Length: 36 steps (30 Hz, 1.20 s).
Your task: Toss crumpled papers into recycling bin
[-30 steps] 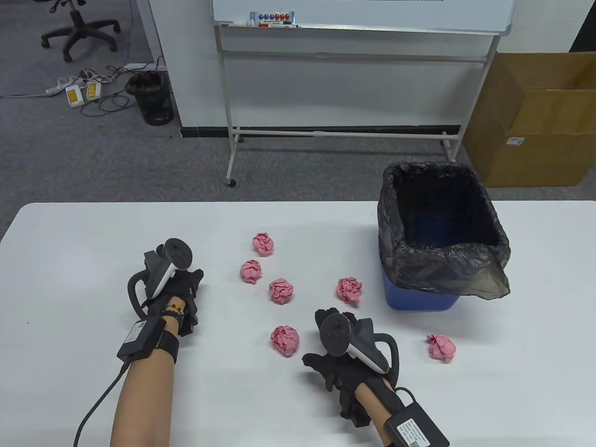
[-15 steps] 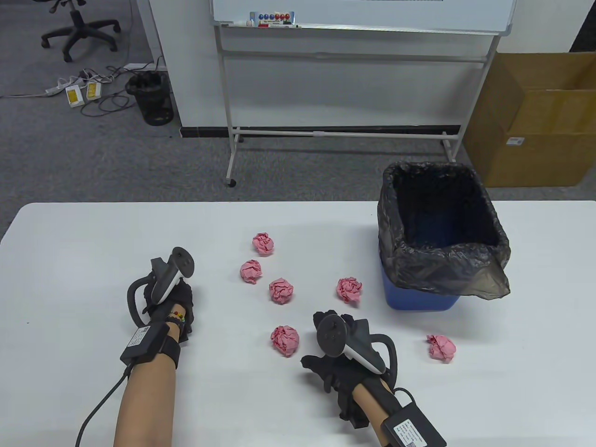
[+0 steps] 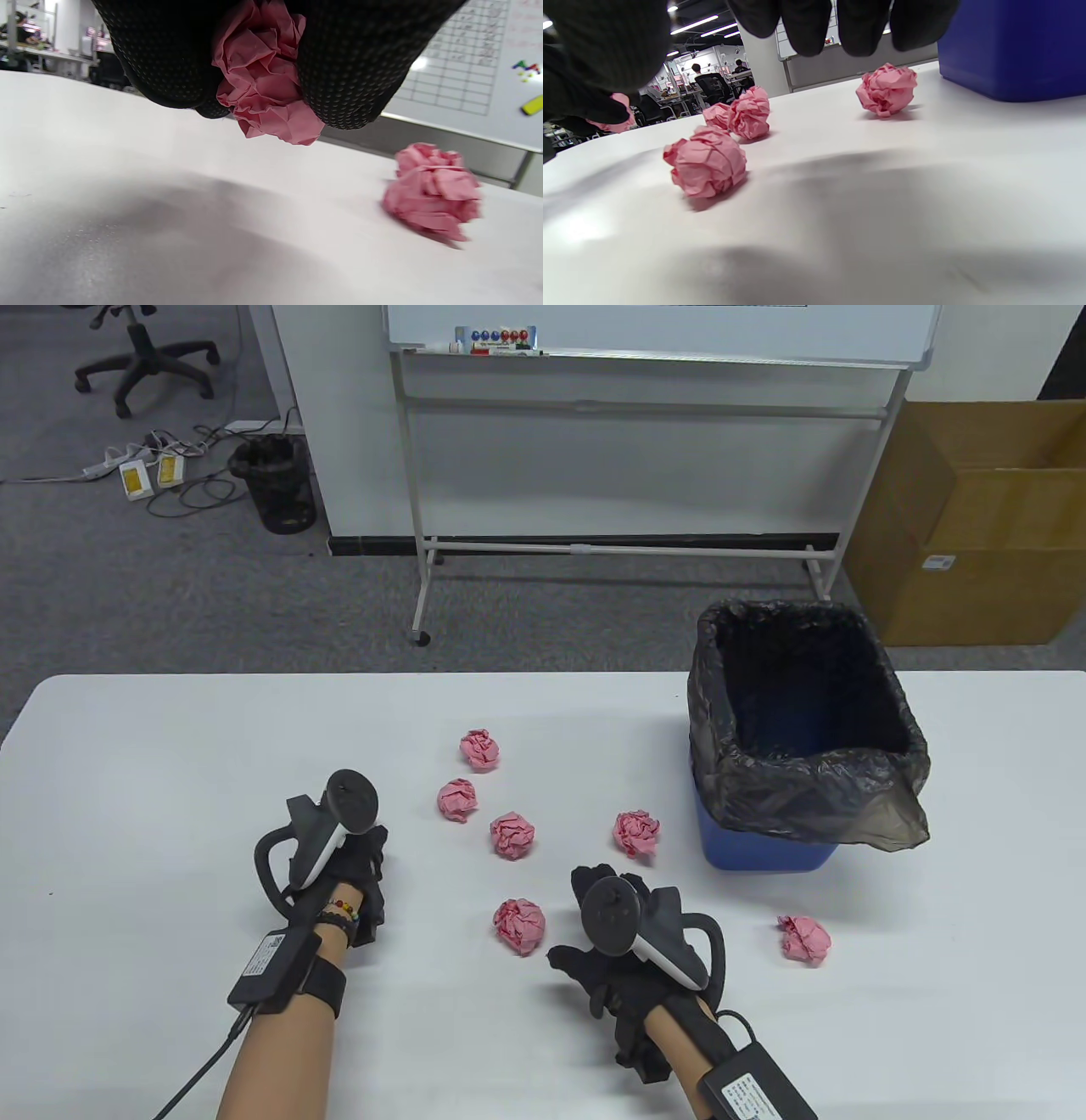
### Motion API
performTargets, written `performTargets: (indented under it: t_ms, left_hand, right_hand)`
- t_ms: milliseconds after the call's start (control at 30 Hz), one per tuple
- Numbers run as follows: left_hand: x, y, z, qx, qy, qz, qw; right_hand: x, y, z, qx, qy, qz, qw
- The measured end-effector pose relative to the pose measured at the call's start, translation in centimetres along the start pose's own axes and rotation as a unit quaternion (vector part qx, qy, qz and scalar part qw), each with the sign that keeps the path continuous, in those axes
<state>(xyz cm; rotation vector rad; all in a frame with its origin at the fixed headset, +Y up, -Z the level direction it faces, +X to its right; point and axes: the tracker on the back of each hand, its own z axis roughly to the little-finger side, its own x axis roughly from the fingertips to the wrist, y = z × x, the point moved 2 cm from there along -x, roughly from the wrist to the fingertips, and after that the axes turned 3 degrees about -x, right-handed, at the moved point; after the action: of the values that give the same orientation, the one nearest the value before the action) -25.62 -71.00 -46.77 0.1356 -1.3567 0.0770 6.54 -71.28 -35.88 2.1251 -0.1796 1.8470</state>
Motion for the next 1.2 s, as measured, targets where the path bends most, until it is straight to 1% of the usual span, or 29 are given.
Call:
performTargets:
  t_ms: [167, 300, 433, 533, 633, 667, 767, 900, 933, 1067, 1167, 1200]
  left_hand:
    - [2.8, 1.2, -2.1, 0.013, -0.059, -0.001, 0.998]
    - [4.9, 1.7, -3.2, 0.046, -0.096, 0.000, 0.994]
    - [7.0, 1.4, -3.7, 0.066, -0.134, 0.013, 0.989]
    - [7.7, 0.7, -3.6, 0.089, -0.148, 0.018, 0.985]
    - [8.1, -0.1, -3.7, 0.105, -0.176, 0.028, 0.978]
    - [8.1, -0.2, -3.7, 0.109, -0.191, 0.028, 0.975]
    - [8.2, -0.6, -3.5, 0.161, -0.210, 0.033, 0.964]
    - [8.8, -0.5, -3.7, 0.191, -0.241, 0.027, 0.951]
    - [9.0, -0.5, -3.9, 0.202, -0.250, 0.034, 0.946]
    - [10.0, -0.3, -5.3, 0.223, -0.289, 0.038, 0.930]
    - [11.0, -0.1, -7.2, 0.240, -0.327, 0.043, 0.913]
    - [11.3, -0.1, -7.9, 0.247, -0.346, 0.041, 0.904]
  right_hand:
    - [0.3, -0.4, -0.1, -0.004, -0.003, 0.009, 1.000]
    - [0.4, -0.5, -0.2, -0.007, -0.003, 0.014, 1.000]
    - [0.5, -0.7, 0.0, -0.013, -0.001, 0.019, 1.000]
    - [0.5, -0.7, 0.0, -0.011, 0.000, 0.021, 1.000]
    - [0.5, -0.7, 0.1, -0.016, 0.001, 0.023, 1.000]
    - [0.5, -0.8, 0.1, -0.019, 0.001, 0.025, 1.000]
    - [0.4, -0.7, 0.3, -0.023, 0.001, 0.026, 0.999]
    - [0.4, -0.7, 0.1, -0.045, -0.007, 0.033, 0.998]
    - [0.4, -0.7, 0.0, -0.052, -0.010, 0.031, 0.998]
    - [0.5, -0.9, -0.3, -0.087, -0.026, 0.034, 0.995]
    - [0.4, -0.9, -0.2, -0.149, -0.032, 0.018, 0.988]
    - [0.4, -0.7, -0.2, -0.171, -0.029, 0.008, 0.985]
